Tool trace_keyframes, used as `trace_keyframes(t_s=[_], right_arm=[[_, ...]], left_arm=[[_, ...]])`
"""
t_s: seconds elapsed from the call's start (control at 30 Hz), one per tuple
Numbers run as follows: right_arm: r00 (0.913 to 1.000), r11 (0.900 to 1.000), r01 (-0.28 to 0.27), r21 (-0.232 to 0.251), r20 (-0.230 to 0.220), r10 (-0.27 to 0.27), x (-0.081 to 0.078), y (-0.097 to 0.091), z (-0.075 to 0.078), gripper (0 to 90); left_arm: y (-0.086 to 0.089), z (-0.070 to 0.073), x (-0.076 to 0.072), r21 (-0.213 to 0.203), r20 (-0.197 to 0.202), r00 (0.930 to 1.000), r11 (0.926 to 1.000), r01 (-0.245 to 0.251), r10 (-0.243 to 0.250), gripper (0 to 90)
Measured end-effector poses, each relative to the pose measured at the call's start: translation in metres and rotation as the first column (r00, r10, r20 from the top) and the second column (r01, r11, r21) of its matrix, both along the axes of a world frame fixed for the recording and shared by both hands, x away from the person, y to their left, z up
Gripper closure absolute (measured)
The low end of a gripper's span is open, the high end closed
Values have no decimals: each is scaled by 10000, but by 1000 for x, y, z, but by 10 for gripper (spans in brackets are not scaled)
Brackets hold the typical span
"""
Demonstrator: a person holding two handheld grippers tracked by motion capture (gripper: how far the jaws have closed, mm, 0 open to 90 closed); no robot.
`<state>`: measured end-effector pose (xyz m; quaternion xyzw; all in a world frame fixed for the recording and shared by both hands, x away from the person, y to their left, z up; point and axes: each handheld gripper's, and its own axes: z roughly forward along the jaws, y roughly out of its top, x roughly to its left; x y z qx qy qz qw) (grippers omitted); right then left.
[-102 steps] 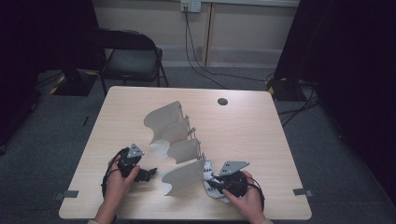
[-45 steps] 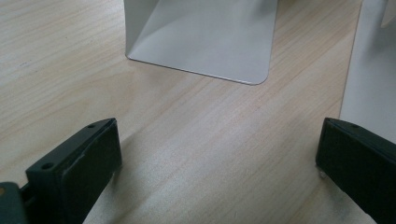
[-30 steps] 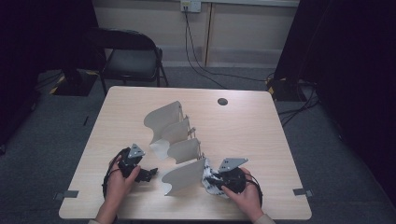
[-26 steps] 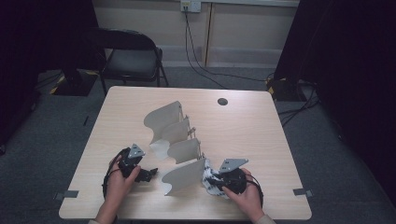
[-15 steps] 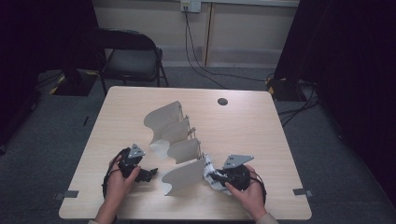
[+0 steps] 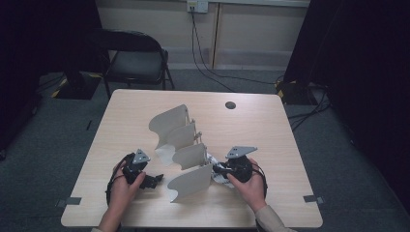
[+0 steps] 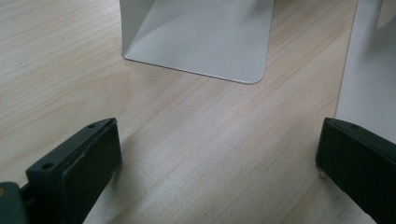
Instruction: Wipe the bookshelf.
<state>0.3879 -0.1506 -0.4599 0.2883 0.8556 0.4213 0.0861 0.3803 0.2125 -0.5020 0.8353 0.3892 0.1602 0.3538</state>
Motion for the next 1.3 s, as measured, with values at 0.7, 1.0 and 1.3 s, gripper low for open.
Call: trace_keyframes(t_s=[0.7, 1.0, 1.3], right_arm=[[9975, 9974, -662, -271, -264, 655, -26, -6, -17, 779], [10000, 9998, 24, -203, 85, -22, -24, -24, -4, 771], [9925, 9929, 1112, -414, 564, -1088, 16, -29, 3, 769]], left_arm=[[0, 0, 0, 36, 23, 10000, 10000, 29, -29, 0], [0, 0, 0, 38, 24, 10000, 10000, 31, -31, 0], [0, 0, 0, 36, 24, 10000, 10000, 31, -31, 0]])
